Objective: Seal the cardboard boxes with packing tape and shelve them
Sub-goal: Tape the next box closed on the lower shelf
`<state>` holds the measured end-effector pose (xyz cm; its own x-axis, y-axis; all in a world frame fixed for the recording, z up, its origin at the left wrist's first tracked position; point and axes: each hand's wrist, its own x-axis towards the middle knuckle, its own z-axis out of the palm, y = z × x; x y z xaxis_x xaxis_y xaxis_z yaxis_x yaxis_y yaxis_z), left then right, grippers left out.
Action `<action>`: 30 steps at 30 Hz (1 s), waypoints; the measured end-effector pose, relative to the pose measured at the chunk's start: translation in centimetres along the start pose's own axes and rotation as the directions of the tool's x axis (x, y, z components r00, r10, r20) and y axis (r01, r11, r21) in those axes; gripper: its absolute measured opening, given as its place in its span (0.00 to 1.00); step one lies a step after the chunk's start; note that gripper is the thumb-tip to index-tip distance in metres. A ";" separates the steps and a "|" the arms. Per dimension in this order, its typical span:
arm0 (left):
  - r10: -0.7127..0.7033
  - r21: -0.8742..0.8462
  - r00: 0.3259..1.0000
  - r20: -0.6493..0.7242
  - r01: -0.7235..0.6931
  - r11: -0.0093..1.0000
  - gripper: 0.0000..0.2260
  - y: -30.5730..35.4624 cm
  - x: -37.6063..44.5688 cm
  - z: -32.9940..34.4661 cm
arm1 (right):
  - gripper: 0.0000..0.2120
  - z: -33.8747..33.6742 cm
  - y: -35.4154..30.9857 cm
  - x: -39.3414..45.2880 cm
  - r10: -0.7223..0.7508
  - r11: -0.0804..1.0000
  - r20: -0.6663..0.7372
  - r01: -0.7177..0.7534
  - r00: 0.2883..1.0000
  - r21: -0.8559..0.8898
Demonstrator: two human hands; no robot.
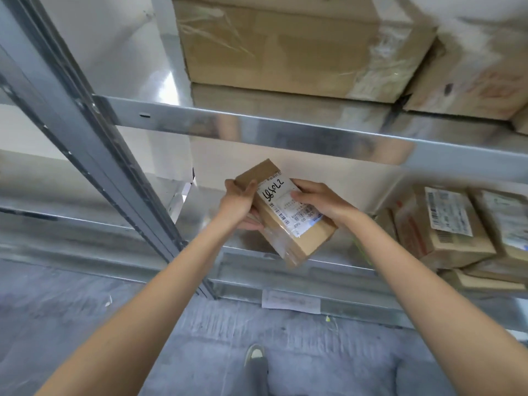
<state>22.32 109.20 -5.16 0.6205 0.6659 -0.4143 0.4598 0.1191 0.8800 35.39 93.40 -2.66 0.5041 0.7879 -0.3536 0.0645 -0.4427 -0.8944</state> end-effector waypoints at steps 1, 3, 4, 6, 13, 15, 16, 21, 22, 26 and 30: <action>0.001 -0.019 1.000 -0.004 -0.001 1.000 0.22 -0.4 -0.2 1.1 | 0.17 -1.0 0.7 -0.3 0.013 1.000 0.012 -0.012 1.000 -0.023; -0.004 -0.111 1.000 0.029 0.008 0.994 0.18 -1.4 -0.9 3.4 | 0.17 -2.6 2.1 -0.9 0.049 0.997 0.040 -0.047 0.998 -0.055; -0.006 -0.168 0.999 0.053 0.014 0.986 0.17 -2.2 -1.3 4.5 | 0.18 -3.2 2.8 -1.1 0.074 0.995 0.051 -0.070 0.996 -0.073; -0.002 -0.231 0.997 0.080 0.020 0.973 0.16 -3.9 -2.0 6.4 | 0.19 -4.0 4.0 -1.1 0.124 0.982 0.079 -0.111 0.989 -0.151; -0.052 -0.338 0.999 -0.010 0.045 0.940 0.13 -8.5 -3.0 9.3 | 0.24 -3.0 5.9 0.3 0.179 0.895 0.089 -0.124 0.980 -0.427; -0.060 -0.345 0.996 -0.066 0.034 0.938 0.12 -8.6 -2.8 9.2 | 0.23 -2.1 5.9 1.2 0.172 0.855 0.054 -0.122 0.984 -0.504; -0.068 -0.346 0.994 -0.087 0.034 0.938 0.12 -8.5 -2.6 9.1 | 0.22 -1.8 6.0 1.7 0.162 0.818 0.013 -0.127 0.987 -0.562; -0.107 -0.303 0.992 -0.074 0.080 0.950 0.15 -7.8 -1.9 7.9 | 0.21 -1.3 7.6 2.2 -0.133 0.832 -0.367 -0.098 0.920 -0.546; -0.103 -0.222 0.993 -0.065 0.086 0.971 0.17 -7.7 -1.9 7.4 | 0.20 -1.1 8.4 1.7 -0.215 0.920 -0.576 -0.034 0.789 -0.389; 0.060 0.305 0.981 -0.182 -0.002 0.952 0.24 -7.9 -1.1 4.4 | 0.14 -0.8 12.0 -0.9 0.031 0.999 -0.924 -0.001 0.382 0.033; 0.138 0.192 0.987 -0.087 -0.119 0.974 0.19 -6.1 0.9 3.7 | 0.20 -1.4 13.6 -0.4 0.322 0.944 -0.751 -0.258 0.577 0.206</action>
<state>22.42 106.39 -11.78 0.6203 0.7375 -0.2671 0.4957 -0.1047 0.8621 37.33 86.47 -14.34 0.9581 -0.0096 -0.2862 -0.2471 -0.5330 -0.8092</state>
